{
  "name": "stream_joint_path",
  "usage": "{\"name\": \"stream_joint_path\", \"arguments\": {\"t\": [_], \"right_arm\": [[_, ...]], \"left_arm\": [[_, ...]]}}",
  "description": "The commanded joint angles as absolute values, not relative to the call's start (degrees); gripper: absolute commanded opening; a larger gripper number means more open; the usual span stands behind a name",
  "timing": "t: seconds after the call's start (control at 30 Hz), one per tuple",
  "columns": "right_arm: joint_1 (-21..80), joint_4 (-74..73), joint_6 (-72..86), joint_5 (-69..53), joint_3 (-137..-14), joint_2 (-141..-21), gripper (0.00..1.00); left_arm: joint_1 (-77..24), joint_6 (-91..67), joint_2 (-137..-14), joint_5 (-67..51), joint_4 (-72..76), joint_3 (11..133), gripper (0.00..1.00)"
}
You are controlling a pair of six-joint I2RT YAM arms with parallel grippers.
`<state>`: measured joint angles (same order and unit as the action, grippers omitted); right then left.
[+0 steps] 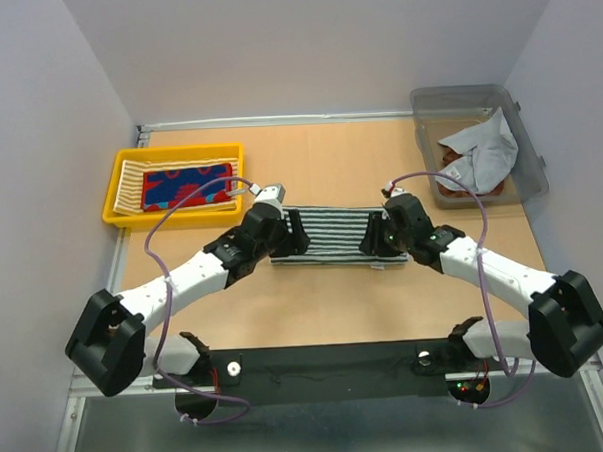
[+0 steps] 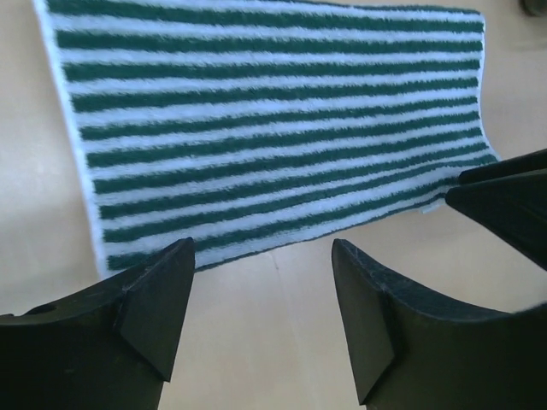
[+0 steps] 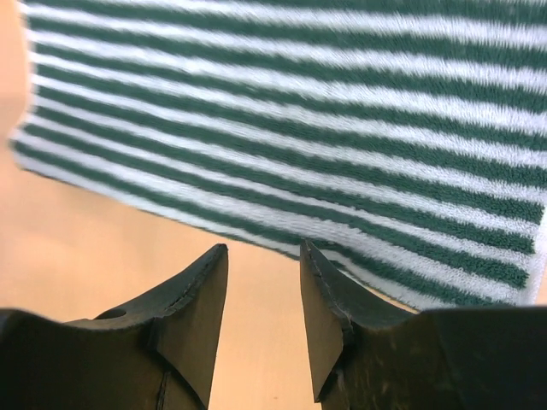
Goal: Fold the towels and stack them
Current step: Fold the towel
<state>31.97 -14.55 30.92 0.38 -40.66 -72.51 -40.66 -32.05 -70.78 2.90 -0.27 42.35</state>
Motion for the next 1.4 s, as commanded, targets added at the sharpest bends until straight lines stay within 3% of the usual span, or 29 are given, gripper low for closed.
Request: {"name": "stream_joint_path", "arguments": {"t": [0.0,0.3,0.67,0.73,1.0,1.03,1.17,1.37], "right_arm": [[32.4,-10.8,32.8,-0.4,-43.9,-67.7,0.45],[31.3,-7.4,37.1,11.7,-37.2,-70.9,0.44],[18.4,1.3,39.6,6.6,-23.1,-68.2,0.43],[17.2,1.3,38.2,6.2,-23.3,-66.8,0.43],[17.1,4.2,34.8,0.4,-31.7,-64.6,0.49],[17.1,7.3,35.4,-1.2,-33.0,-64.9,0.56],[17.1,16.7,37.3,-3.4,-36.6,-70.6,0.64],[17.1,30.7,40.5,-1.9,-38.8,-83.7,0.65]], "left_arm": [[-42.9,-36.4,-73.3,3.3,4.7,43.9,0.71],[-43.4,-39.5,-81.5,7.6,8.5,41.0,0.49],[-38.2,-45.1,-86.6,6.3,12.2,32.7,0.41],[-37.9,-45.1,-84.2,6.9,12.4,31.9,0.45],[-38.1,-42.9,-74.1,4.9,9.3,38.5,0.81],[-38.0,-42.6,-73.1,5.4,10.6,39.9,0.82],[-35.5,-40.4,-77.0,5.1,14.0,44.9,0.81],[-30.9,-38.4,-90.5,0.3,23.3,52.0,0.79]]}}
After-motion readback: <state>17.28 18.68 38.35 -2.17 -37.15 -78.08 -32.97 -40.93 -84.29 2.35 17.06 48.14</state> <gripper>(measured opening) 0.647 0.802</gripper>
